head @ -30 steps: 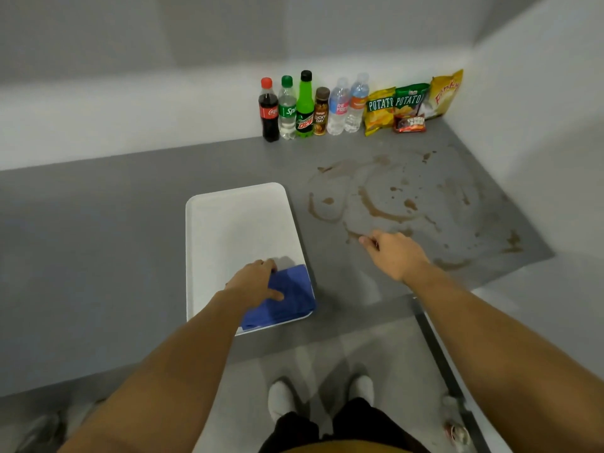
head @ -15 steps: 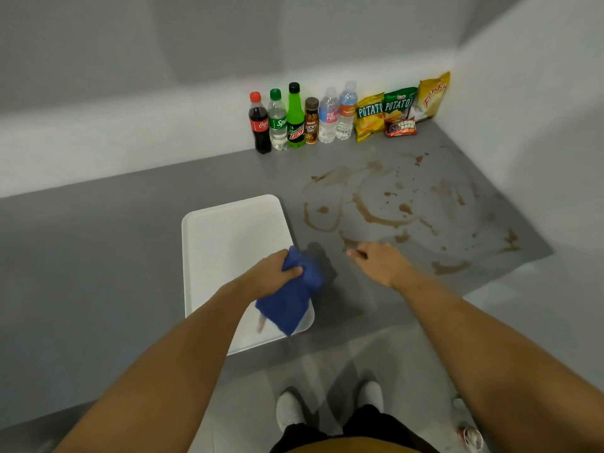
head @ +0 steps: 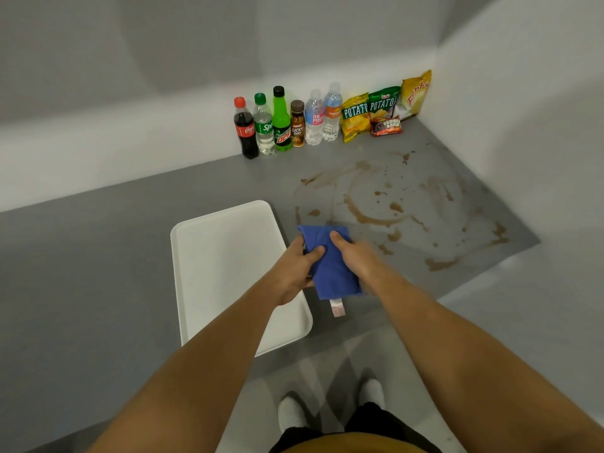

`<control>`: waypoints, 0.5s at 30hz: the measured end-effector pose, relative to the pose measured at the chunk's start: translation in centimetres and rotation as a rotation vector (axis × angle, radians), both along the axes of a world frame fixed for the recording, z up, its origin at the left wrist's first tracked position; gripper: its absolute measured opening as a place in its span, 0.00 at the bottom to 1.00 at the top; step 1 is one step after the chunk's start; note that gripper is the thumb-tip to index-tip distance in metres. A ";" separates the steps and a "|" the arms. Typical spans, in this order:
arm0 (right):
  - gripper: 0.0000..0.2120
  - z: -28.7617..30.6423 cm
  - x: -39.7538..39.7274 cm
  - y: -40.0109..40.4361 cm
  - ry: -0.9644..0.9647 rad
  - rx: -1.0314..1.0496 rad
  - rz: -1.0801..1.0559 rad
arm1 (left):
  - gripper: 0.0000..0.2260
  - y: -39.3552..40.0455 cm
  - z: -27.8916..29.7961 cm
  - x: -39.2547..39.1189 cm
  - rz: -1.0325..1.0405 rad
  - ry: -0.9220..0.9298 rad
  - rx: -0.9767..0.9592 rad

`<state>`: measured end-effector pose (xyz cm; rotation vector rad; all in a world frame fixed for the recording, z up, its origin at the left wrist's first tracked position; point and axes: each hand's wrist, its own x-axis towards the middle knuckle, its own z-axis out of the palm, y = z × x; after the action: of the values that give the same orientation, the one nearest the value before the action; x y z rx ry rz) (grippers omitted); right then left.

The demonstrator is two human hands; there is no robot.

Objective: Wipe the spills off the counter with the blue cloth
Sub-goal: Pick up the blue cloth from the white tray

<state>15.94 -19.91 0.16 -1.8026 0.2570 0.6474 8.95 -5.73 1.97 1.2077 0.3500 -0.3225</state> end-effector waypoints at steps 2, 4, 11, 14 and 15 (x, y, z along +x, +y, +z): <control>0.22 0.0 0.0 -0.3 -0.076 -0.043 -0.008 | 0.16 -0.3 -0.3 0.2 -0.019 -0.007 0.002; 0.19 0.0 0.1 -0.4 -0.152 -0.076 -0.020 | 0.17 -0.4 -0.6 0.3 -0.029 -0.009 0.021; 0.18 -0.5 0.8 -2.4 -0.234 -0.170 -0.007 | 0.17 -0.2 -2.2 1.1 -0.145 0.083 0.435; 0.22 -1.3 1.8 -3.3 -0.222 -0.221 0.051 | 0.16 0.1 -3.7 1.9 -0.124 0.125 0.684; 0.23 -1.6 2.2 -3.5 -0.221 -0.231 0.066 | 0.16 0.1 -4.1 2.2 -0.106 0.127 0.733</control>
<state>18.15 -23.37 -1.39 -2.0939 0.1266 0.4736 11.11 -5.58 -2.16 1.9345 0.5406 -0.3774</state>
